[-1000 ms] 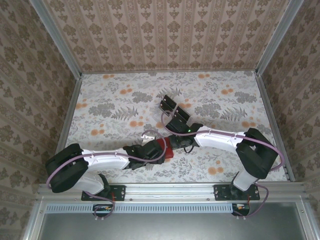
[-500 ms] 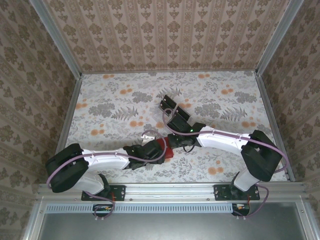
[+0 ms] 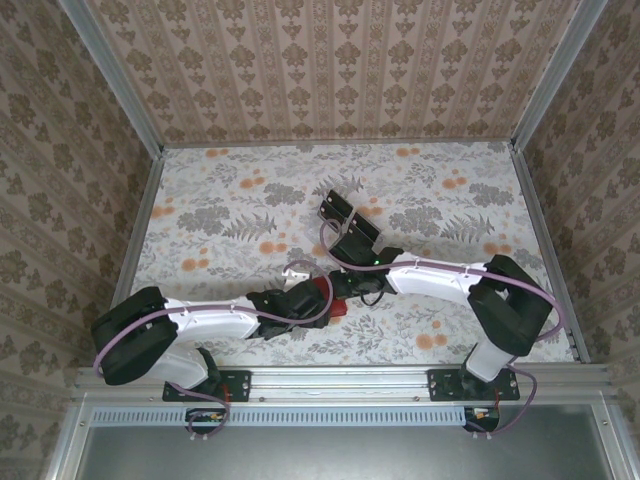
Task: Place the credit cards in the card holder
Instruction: Close the button on the card holder.
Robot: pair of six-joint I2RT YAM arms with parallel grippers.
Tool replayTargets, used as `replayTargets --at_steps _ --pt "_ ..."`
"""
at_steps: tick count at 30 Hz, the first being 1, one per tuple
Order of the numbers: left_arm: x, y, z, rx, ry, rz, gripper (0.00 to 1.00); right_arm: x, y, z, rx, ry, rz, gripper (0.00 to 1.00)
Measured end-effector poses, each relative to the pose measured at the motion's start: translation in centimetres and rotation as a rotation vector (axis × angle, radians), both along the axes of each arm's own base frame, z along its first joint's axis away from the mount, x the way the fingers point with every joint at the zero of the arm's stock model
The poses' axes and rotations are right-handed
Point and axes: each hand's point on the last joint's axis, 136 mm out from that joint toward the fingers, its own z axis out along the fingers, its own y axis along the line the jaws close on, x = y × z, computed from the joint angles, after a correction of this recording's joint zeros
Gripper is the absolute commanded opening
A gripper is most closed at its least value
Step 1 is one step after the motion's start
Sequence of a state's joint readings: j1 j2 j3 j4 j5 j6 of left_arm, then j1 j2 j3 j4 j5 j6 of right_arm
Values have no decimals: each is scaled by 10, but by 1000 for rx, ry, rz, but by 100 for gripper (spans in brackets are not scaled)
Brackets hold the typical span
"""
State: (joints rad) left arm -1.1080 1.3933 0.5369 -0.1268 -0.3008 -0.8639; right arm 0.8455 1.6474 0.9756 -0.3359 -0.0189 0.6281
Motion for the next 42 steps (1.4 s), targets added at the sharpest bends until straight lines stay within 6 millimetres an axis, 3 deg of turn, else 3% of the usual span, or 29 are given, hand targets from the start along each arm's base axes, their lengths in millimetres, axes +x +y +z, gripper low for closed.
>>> replayTargets --at_steps 12,33,42 --pt "0 0 0 0 0 0 100 0 6 -11 7 17 5 0" --pt "0 0 -1 1 -9 0 100 -3 13 3 50 0 -3 0" --pt "0 0 -1 1 -9 0 100 -3 16 -9 39 12 3 0"
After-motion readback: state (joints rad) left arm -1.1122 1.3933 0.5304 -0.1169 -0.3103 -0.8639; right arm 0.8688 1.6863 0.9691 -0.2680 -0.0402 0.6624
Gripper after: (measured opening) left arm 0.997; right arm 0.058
